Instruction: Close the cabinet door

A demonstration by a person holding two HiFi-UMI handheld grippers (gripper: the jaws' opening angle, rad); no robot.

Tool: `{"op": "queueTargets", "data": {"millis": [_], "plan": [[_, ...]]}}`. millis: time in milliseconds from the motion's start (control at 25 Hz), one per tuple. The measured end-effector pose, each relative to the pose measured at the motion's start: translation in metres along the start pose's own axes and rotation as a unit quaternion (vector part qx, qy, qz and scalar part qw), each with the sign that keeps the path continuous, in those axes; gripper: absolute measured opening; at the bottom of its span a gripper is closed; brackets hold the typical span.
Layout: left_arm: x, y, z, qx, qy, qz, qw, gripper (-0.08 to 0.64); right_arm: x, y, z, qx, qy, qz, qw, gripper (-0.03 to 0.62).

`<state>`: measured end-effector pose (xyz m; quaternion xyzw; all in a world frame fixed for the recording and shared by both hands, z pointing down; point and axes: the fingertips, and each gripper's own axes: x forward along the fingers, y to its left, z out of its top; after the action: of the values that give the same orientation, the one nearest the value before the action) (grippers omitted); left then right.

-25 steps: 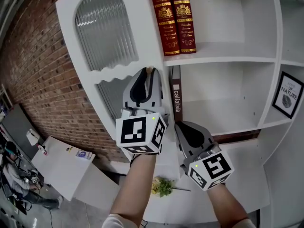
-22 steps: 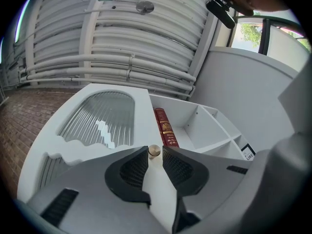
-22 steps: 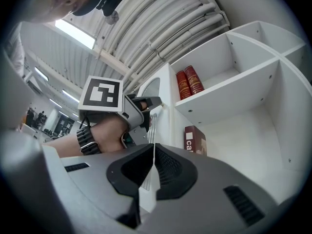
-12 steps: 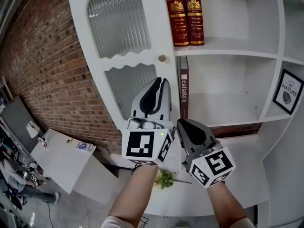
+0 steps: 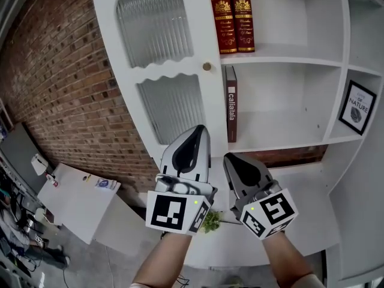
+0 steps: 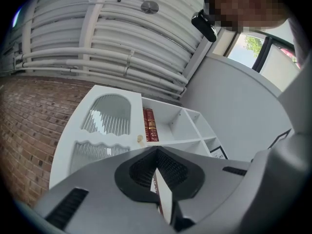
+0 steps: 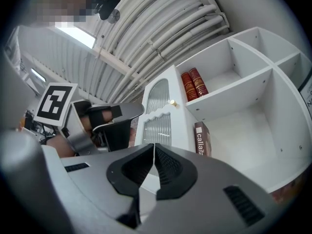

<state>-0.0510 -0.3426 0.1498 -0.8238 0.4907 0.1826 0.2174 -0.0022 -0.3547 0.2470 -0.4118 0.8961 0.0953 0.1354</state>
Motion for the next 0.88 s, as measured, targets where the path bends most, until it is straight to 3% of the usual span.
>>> {"op": "queueTargets", "data": {"millis": [640, 880], "plan": [[-0.124, -0.025, -0.03, -0.055, 0.074, -0.033, 0.9952, 0.011, -0.037, 0.07, -0.012, -0.008, 0.035, 0.0, 0.999, 0.018], [-0.157, -0.028, -0.046, -0.098, 0.102, -0.037, 0.9892, 0.011, -0.046, 0.09, -0.029, -0.005, 0.058, -0.006, 0.998, 0.017]]}}
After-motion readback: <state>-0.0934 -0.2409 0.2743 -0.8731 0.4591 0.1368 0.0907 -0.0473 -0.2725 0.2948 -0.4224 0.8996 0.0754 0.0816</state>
